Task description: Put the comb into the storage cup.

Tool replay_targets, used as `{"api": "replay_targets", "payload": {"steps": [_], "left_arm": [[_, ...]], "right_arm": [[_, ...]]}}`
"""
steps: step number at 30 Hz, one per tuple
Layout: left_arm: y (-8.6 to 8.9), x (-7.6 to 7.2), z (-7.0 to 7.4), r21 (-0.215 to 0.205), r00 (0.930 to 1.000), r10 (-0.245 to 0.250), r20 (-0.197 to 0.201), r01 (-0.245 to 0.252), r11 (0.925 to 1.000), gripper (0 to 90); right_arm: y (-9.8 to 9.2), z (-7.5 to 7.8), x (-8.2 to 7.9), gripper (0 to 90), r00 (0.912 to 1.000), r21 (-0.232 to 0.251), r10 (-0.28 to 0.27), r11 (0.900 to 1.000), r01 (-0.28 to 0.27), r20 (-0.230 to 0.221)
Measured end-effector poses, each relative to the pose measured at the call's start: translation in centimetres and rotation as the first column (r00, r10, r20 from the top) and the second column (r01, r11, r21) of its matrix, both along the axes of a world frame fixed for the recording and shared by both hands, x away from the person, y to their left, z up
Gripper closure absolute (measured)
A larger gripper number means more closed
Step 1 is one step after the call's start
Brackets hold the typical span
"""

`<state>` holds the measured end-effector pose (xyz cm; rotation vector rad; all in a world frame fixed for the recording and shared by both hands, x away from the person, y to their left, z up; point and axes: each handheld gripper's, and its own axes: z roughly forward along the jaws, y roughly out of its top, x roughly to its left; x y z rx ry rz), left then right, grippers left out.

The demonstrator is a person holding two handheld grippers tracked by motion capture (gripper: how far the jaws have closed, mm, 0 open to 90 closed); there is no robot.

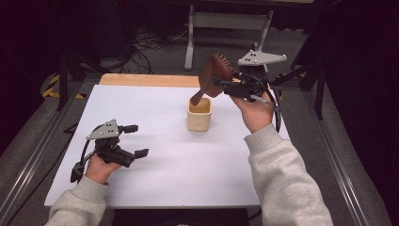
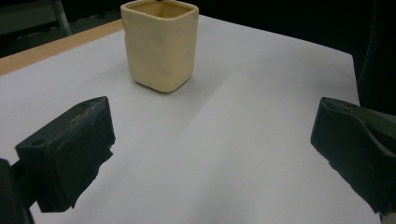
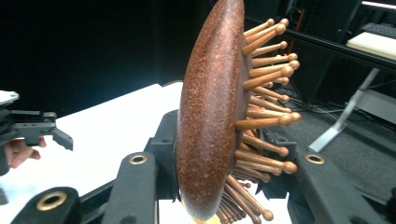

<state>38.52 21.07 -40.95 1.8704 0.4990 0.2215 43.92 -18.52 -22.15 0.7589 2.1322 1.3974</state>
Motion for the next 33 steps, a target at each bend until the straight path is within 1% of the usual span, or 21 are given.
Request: {"api": "replay_targets", "payload": {"steps": [5,9,14,16,19,20,23,26,33], "left_arm": [[0.1,0.0,0.1,-0.002,1.0,0.003,0.002,-0.003,1.0,0.7],[0.2,0.0,0.1,-0.007,0.9999,0.011,0.004,-0.011,0.9999,0.7],[0.2,0.0,0.1,-0.003,0.9999,0.011,0.005,-0.011,0.9999,0.7],[0.2,0.0,0.1,-0.003,0.9999,0.01,0.004,-0.01,0.9999,0.6],[0.3,0.0,0.1,-0.007,0.9999,0.011,0.003,-0.011,0.9999,0.6],[0.3,0.0,0.1,-0.006,0.9999,0.014,0.006,-0.014,0.9999,0.6],[0.3,0.1,0.1,-0.006,0.9999,0.014,0.005,-0.014,0.9999,0.6],[0.3,0.1,0.0,-0.004,0.9999,0.013,0.001,-0.013,0.9999,0.6],[0.3,0.1,0.1,-0.005,0.9999,0.011,0.0,-0.011,0.9999,0.6]], "right_arm": [[-0.3,-0.2,0.5,58.1,0.9993,-0.011,-0.037,0.999,0.037,-0.001],[-0.3,-0.5,0.8,57.9,0.9977,-0.016,-0.067,0.998,0.066,-0.014],[-0.3,-1.0,1.2,57.7,0.9976,-0.022,-0.067,0.998,0.067,-0.019],[-0.2,-1.3,1.4,57.6,0.9974,-0.021,-0.065,0.998,0.064,-0.032],[-0.2,-1.8,1.8,57.5,0.9975,-0.019,-0.06,0.998,0.06,-0.038],[-0.2,-2.1,2.2,57.4,0.9967,-0.02,-0.057,0.998,0.056,-0.058],[-0.1,-2.5,2.4,57.4,0.9962,-0.031,-0.063,0.998,0.061,-0.06],[0.1,-3.3,2.9,57.2,0.9945,-0.043,-0.062,0.997,0.058,-0.084],[0.4,-4.3,3.5,57.0,0.9927,-0.046,-0.056,0.998,0.051,-0.107]]}}
